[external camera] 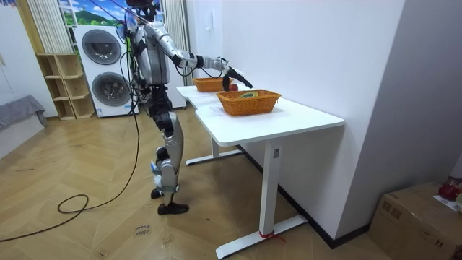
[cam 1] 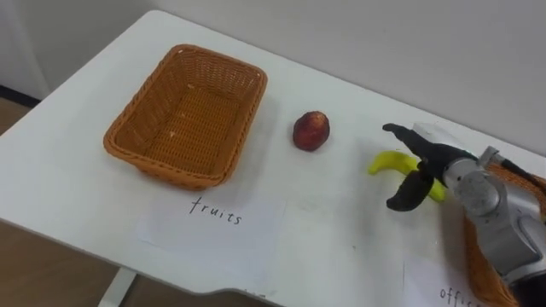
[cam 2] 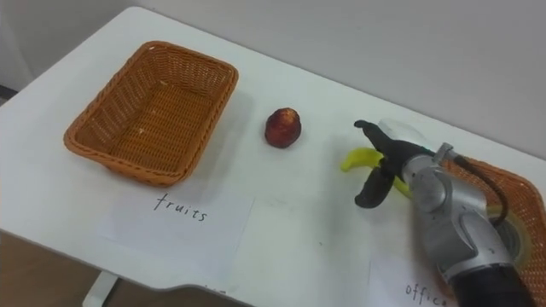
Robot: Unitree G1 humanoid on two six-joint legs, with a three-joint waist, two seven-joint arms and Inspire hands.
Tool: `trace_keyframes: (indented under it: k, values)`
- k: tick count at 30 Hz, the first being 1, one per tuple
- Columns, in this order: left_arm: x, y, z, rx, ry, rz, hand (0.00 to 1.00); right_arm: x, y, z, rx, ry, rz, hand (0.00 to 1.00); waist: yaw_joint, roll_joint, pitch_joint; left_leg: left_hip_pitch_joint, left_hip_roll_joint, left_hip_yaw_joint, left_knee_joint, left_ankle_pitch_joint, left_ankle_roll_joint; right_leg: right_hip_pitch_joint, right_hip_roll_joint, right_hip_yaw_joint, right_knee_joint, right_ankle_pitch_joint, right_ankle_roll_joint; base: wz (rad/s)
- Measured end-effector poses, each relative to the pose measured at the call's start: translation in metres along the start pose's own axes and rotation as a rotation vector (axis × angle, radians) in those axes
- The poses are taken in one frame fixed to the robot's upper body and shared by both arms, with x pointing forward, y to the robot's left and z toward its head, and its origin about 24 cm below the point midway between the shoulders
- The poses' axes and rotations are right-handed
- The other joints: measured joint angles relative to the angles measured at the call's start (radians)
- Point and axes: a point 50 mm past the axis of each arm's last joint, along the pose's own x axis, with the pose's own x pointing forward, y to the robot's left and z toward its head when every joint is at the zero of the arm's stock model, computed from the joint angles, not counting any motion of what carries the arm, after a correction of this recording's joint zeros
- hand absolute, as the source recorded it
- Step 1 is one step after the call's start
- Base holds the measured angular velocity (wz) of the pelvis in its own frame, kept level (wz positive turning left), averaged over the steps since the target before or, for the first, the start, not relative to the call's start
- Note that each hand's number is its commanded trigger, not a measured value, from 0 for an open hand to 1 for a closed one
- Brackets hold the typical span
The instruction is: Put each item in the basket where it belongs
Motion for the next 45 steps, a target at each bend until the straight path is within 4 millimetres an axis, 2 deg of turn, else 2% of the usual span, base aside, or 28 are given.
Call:
trace_keyframes:
  k: [4, 8, 16, 28, 36, 40, 45]
  values:
    - [0.000, 0.000, 0.001, 0.008, -0.005, -0.002, 0.00, 0.004, 0.000, -0.003, 0.000, 0.023, 0.023, 0.00, 0.000, -0.002, -0.0016, -0.008, 0.000, 0.001, 0.004, 0.001, 0.001, -0.005, -0.002, 0.001, 0.000, 0.000, 0.000, 0.00]
    - [0.000, -0.001, 0.001, 0.013, -0.007, -0.008, 0.00, 0.005, -0.001, -0.003, 0.000, 0.027, 0.022, 0.00, 0.003, 0.003, 0.0023, -0.008, 0.000, 0.001, 0.005, 0.001, 0.001, -0.005, -0.002, 0.002, -0.001, 0.000, 0.000, 0.00]
    - [-0.001, -0.005, 0.003, 0.024, -0.018, -0.051, 0.00, 0.007, 0.005, -0.011, 0.005, 0.065, 0.055, 0.00, 0.025, 0.006, 0.0046, -0.008, 0.000, 0.000, 0.006, 0.001, 0.001, -0.005, -0.002, 0.000, 0.000, 0.000, 0.000, 0.00]
    - [-0.001, -0.007, 0.001, 0.028, -0.008, -0.082, 0.00, 0.013, 0.008, -0.015, -0.012, 0.095, 0.082, 0.00, 0.028, 0.009, 0.0065, -0.009, -0.002, -0.001, 0.004, 0.001, 0.001, -0.003, 0.000, -0.002, -0.007, 0.000, 0.000, 0.00]
    - [-0.002, -0.008, 0.000, 0.032, 0.000, -0.104, 0.00, 0.013, 0.009, -0.017, -0.008, 0.107, 0.086, 0.00, 0.027, 0.017, 0.0015, -0.008, -0.002, -0.002, 0.004, 0.001, 0.001, 0.002, 0.000, -0.004, -0.014, 0.000, 0.000, 0.00]
    - [-0.002, -0.008, -0.002, 0.034, 0.007, -0.104, 0.00, 0.013, 0.013, -0.022, 0.001, 0.130, 0.117, 0.00, 0.025, 0.015, -0.0030, -0.006, -0.002, -0.014, 0.006, 0.001, 0.001, 0.013, -0.003, -0.028, -0.015, 0.000, 0.000, 0.11]
    - [-0.003, -0.009, -0.005, 0.038, 0.020, -0.108, 0.00, 0.013, 0.016, -0.025, 0.004, 0.141, 0.142, 0.00, 0.027, 0.015, -0.0029, -0.005, -0.004, -0.021, 0.011, 0.003, 0.001, 0.020, -0.007, -0.038, -0.015, 0.000, 0.001, 0.06]
